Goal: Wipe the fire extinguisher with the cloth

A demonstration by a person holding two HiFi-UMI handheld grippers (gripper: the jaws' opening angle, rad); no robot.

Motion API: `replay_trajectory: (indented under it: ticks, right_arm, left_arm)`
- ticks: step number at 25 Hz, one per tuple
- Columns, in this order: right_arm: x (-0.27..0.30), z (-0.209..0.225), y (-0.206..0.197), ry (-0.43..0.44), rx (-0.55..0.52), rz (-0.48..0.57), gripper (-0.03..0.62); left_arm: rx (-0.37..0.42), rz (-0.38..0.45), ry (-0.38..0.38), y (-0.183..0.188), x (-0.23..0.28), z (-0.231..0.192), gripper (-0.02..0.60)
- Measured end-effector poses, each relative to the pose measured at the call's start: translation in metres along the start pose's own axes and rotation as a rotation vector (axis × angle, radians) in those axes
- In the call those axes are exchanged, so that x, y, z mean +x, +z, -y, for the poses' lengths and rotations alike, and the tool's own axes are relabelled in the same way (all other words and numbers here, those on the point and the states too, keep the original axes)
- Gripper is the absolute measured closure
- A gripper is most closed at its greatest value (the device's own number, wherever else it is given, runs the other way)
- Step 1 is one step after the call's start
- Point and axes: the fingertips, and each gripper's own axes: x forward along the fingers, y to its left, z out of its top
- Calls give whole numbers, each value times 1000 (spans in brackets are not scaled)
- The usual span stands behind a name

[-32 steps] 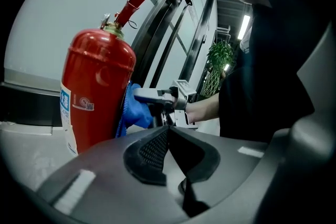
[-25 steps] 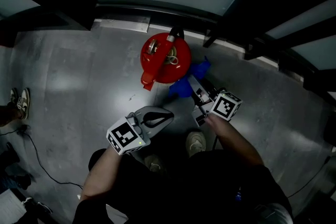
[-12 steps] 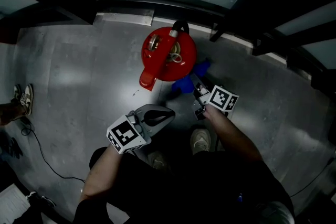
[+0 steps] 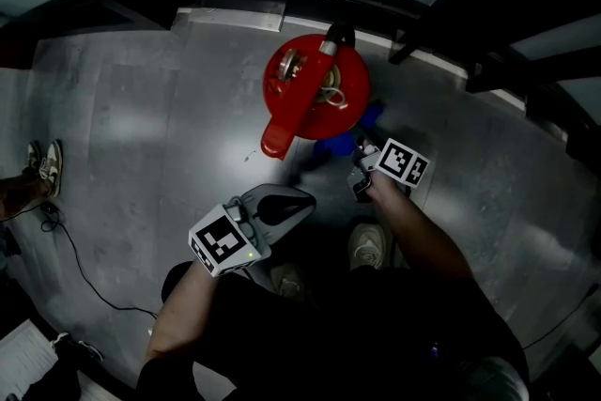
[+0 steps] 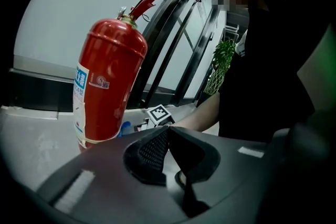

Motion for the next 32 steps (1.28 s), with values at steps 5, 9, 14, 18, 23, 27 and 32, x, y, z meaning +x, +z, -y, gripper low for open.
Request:
replay_trajectory:
  ticks: [5,9,14,18,23,27,32]
  right_arm:
    - [8,17,-11,-78,-11,-53,490]
    - [7,20,-16,-66,6,-89,490]
    - [-9,1,-13,-41,-75,-120,490]
    - [-38,-37,-1,31,-183,-193,490]
    - [-90,-102,9,121,-464,-385,490]
    - [-128,-159,-3,218,-798,-580,490]
    - [-142,-214,2,245,-1041,-616,490]
  left_arm:
    - [7,-5,9,-3,-4,1,574]
    - [7,-9,14,-6,-7,1,574]
    - [16,9,20,1,-9,-1,574]
    - [38,30,-21,13,-4,5,574]
    - [97,45,-113,31,15,19,574]
    - [122,72,-166,48,25,28,574]
    - [90,87,-233,55,31,40,574]
